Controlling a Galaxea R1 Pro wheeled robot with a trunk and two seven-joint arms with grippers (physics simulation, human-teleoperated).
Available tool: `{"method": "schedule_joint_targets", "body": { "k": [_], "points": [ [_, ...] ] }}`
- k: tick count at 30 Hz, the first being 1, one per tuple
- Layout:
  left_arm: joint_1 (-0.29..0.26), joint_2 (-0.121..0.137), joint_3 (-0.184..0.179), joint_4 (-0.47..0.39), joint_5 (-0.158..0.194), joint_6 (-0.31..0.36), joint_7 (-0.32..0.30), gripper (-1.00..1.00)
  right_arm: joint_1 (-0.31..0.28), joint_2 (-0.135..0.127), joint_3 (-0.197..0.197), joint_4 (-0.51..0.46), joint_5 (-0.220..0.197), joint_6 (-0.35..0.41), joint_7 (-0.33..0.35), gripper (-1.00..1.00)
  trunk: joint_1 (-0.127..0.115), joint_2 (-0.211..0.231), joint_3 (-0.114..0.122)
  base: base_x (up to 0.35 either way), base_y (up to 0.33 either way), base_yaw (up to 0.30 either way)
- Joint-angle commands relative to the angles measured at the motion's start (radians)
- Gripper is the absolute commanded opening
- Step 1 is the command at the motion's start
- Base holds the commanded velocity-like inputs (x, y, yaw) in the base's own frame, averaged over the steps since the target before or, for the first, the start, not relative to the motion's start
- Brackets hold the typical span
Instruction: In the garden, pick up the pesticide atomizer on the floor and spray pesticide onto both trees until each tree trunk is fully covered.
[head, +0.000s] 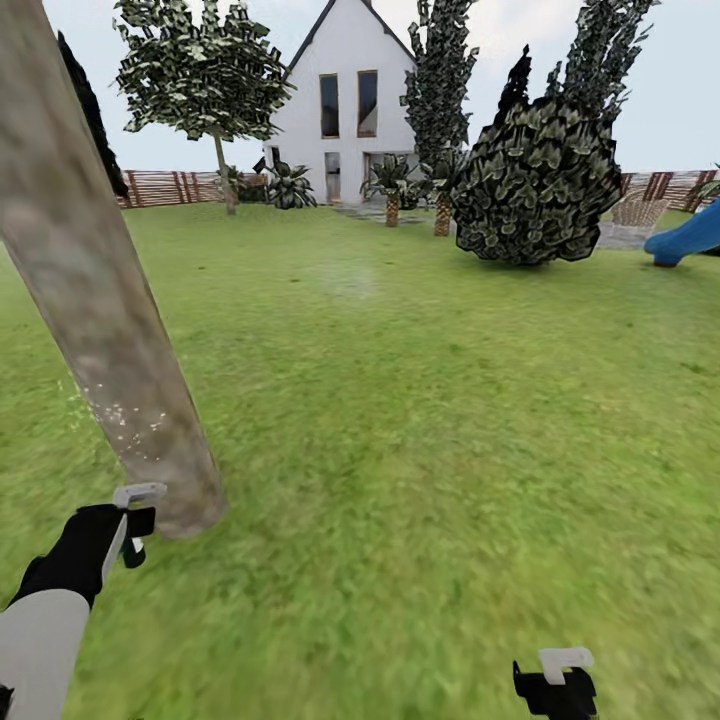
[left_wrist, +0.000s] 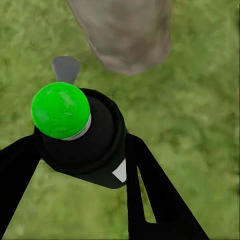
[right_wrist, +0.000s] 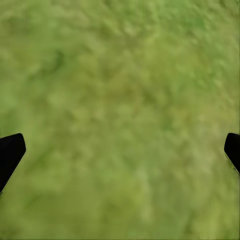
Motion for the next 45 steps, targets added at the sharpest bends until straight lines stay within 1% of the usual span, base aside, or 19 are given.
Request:
{"method": "schedule_joint_targets", "body": {
  "k": [1,4,8,17,25,30,41,45],
  "points": [
    [-0.001,0.000,0.003,-0.001,-0.004,0.003,-0.040,-1.00,-0.001,0.000,-0.007,0.002,0.011,-0.004,-0.004,1.00,0.000,0.000,-0.001,0.152,-0.239,0.275],
    [-0.001,-0.003,0.000,-0.001,0.001,-0.001,-0.067,-1.00,-0.001,0.000,-0.007,0.002,0.010,-0.004,-0.004,1.00,0.000,0.000,-0.001,0.140,-0.247,0.211],
    [-0.001,-0.006,0.000,-0.001,0.002,0.000,-0.072,-1.00,-0.001,-0.002,-0.007,0.002,0.010,-0.004,-0.004,1.00,0.000,0.000,-0.001,0.084,-0.262,0.019],
    [-0.001,0.000,0.003,-0.001,0.001,0.003,-0.071,-1.00,-0.001,-0.001,-0.007,0.002,0.011,-0.003,-0.004,1.00,0.000,0.000,-0.001,0.041,-0.273,0.008],
    [-0.001,-0.005,0.002,-0.001,0.002,0.003,-0.070,-1.00,-0.001,0.000,-0.007,0.002,0.011,-0.003,-0.004,1.00,0.000,0.000,-0.001,0.135,-0.262,0.249],
    [-0.001,-0.006,0.002,-0.001,0.002,0.001,-0.070,-1.00,-0.001,0.000,-0.007,0.002,0.011,-0.003,-0.004,1.00,0.000,0.000,-0.001,0.194,-0.232,0.245],
    [-0.001,-0.008,0.001,-0.001,0.002,0.001,-0.070,-1.00,-0.001,0.000,-0.007,0.003,0.011,-0.004,-0.004,1.00,0.000,0.000,-0.001,0.214,-0.219,0.015],
    [-0.001,-0.008,0.001,-0.001,0.002,0.001,-0.070,-1.00,-0.001,0.001,-0.007,0.003,0.011,-0.004,-0.004,1.00,0.000,0.000,-0.001,0.187,-0.225,0.179]
  ]
}}
